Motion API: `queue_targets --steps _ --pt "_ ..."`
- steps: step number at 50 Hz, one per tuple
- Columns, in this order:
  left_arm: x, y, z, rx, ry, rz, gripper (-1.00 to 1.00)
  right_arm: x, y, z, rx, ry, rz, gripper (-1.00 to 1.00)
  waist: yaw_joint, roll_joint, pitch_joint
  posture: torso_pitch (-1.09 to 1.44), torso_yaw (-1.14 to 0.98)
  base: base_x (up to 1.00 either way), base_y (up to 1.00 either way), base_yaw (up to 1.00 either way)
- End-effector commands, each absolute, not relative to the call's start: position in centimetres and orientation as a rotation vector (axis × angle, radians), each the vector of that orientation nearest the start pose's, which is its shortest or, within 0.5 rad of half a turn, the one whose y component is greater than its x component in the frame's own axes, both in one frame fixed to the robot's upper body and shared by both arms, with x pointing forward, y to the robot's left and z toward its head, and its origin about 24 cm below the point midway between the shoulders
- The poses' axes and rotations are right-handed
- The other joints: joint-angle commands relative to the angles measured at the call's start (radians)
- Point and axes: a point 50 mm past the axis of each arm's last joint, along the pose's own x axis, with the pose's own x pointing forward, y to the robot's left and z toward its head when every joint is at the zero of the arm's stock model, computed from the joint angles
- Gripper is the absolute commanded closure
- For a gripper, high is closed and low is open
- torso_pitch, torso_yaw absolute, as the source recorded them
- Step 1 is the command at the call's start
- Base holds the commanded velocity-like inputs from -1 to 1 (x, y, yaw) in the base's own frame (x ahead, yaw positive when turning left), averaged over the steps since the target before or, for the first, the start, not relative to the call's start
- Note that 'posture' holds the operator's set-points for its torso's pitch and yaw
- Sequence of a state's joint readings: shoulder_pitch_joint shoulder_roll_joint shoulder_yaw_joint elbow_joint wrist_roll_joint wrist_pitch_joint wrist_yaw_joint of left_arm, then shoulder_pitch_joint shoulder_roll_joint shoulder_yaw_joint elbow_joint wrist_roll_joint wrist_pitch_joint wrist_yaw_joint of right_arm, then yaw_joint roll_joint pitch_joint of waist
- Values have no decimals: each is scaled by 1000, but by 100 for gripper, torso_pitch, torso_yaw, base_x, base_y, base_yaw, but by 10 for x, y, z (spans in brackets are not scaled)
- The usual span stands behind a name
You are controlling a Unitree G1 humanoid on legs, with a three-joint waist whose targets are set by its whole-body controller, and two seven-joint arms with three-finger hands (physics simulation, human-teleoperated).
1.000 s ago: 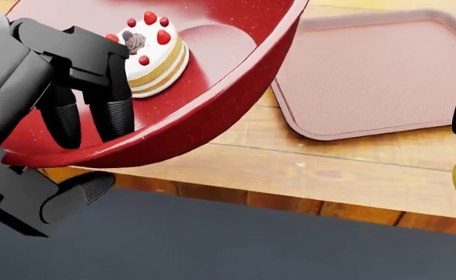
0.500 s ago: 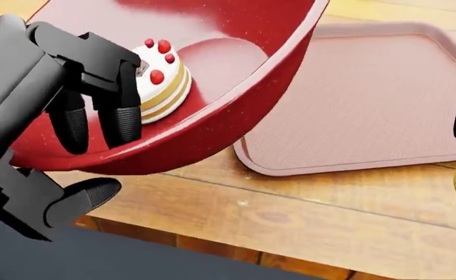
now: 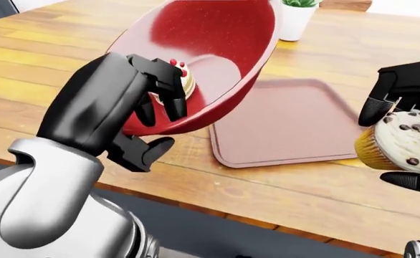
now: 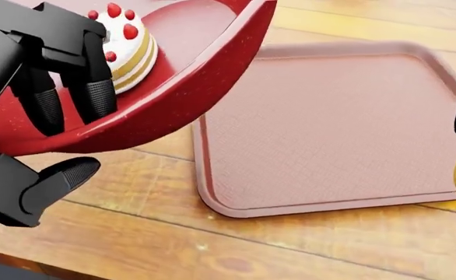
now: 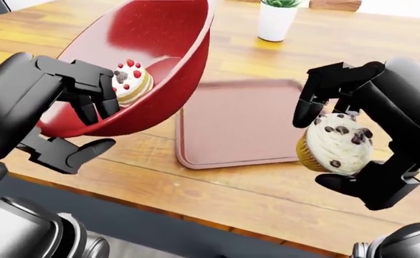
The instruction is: Pick up the bowl with cake and place it on the tray. Pick up the cupcake and place it on the tray.
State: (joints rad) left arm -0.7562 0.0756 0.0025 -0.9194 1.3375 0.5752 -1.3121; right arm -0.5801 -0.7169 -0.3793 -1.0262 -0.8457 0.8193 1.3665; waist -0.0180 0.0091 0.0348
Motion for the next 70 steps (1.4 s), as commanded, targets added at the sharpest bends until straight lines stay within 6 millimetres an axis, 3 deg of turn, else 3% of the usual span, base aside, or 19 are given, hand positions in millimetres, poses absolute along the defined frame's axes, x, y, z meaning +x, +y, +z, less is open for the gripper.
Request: queue_targets --steps 1,4,5,6,7,8,12,20,22,24,25,28,31,33,51,64,70 --pt "192 131 315 1069 -463 -59 100 159 -217 325 -1209 -248 -73 100 -4 4 -27 0 0 -59 -53 0" --pt "191 131 316 1069 -463 -58 100 159 -217 326 -1212 -251 -75 100 -4 -12 -22 0 0 -52 -43 0" --pt "191 131 316 1069 -463 -58 100 159 -217 327 -1213 -255 -79 100 5 -37 -11 0 0 0 0 0" --pt "191 131 316 1069 -463 -58 100 159 -217 328 -1213 -258 -80 100 24 -85 30 0 0 0 0 0" --pt "191 132 316 1069 -464 -57 100 158 -217 329 -1214 -260 -80 100 33 -141 29 0 0 0 0 0" --pt "191 132 316 1069 -464 -57 100 158 -216 329 -1215 -261 -81 100 24 -97 55 0 0 0 0 0" --pt "191 132 317 1070 -464 -56 100 158 -216 331 -1214 -267 -82 100 23 -85 32 0 0 0 0 0" --pt "197 131 315 1067 -462 -57 100 161 -212 334 -1212 -280 -77 100 3 -38 42 0 0 0 0 0" --pt "200 129 315 1068 -464 -61 100 163 -210 337 -1211 -288 -76 100 -3 -10 43 0 0 0 0 0" --pt "205 122 313 1069 -473 -74 100 166 -207 340 -1207 -295 -76 100 -15 38 28 0 0 0 0 0" --pt "205 120 314 1069 -474 -77 100 167 -206 340 -1206 -297 -75 100 -2 0 47 0 0 0 0 0" --pt "213 112 315 1068 -482 -91 100 172 -202 343 -1204 -304 -70 100 3 -12 25 0 0 0 0 0" --pt "222 107 319 1062 -491 -94 100 176 -199 345 -1199 -307 -74 100 27 -50 0 0 0 0 0 0" --pt "224 104 320 1064 -497 -97 100 178 -199 345 -1197 -306 -75 100 25 -48 18 0 0 0 0 0" --pt "234 101 335 1065 -518 -79 100 178 -199 355 -1175 -319 -114 100 22 -34 22 0 0 0 0 0" --pt "263 82 350 1070 -531 -87 100 180 -199 351 -1169 -322 -120 100 22 -38 14 0 0 0 0 0" --pt "286 72 348 1087 -511 -103 100 179 -201 349 -1167 -321 -122 100 23 -38 10 0 0 0 0 0"
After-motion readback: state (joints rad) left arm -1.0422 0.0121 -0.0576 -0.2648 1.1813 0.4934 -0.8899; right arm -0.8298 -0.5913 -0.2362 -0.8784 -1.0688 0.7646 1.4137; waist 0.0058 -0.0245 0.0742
